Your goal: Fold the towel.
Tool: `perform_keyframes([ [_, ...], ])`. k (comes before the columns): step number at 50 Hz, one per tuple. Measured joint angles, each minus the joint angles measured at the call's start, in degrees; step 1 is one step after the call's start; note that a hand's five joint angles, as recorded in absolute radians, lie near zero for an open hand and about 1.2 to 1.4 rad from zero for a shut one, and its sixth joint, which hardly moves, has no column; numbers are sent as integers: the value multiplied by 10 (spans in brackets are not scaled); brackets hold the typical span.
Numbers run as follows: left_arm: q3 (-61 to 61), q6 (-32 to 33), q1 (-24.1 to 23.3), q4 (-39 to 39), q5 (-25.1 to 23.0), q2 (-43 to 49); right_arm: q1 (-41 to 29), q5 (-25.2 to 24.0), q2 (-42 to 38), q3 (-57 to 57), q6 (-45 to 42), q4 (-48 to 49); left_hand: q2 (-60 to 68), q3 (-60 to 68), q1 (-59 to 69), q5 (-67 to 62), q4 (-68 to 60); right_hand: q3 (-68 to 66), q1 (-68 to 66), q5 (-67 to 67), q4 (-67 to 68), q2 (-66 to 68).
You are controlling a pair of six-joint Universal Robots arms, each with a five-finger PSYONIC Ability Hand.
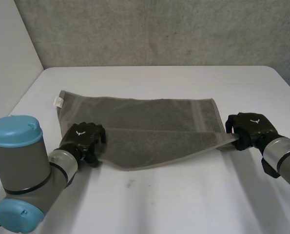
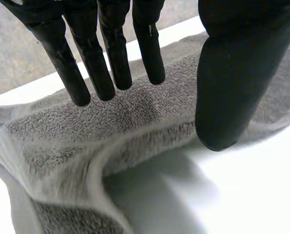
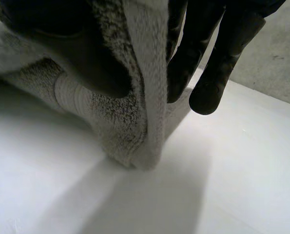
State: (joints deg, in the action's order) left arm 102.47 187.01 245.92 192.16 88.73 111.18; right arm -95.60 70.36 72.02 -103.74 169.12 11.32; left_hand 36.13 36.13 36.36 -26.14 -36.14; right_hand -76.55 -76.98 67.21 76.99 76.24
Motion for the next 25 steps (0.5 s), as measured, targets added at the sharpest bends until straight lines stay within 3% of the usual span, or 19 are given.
perform_keyframes([
  [9, 2, -3, -2, 16, 2, 26, 13, -32, 5, -9, 49, 10, -61, -60, -60, 64, 61, 0, 0, 1, 0, 0],
  [25, 7, 2, 1, 114, 10, 61, 25, -29, 18, -25, 49, 40, -63, -63, -63, 65, 63, 0, 0, 1, 0, 0],
])
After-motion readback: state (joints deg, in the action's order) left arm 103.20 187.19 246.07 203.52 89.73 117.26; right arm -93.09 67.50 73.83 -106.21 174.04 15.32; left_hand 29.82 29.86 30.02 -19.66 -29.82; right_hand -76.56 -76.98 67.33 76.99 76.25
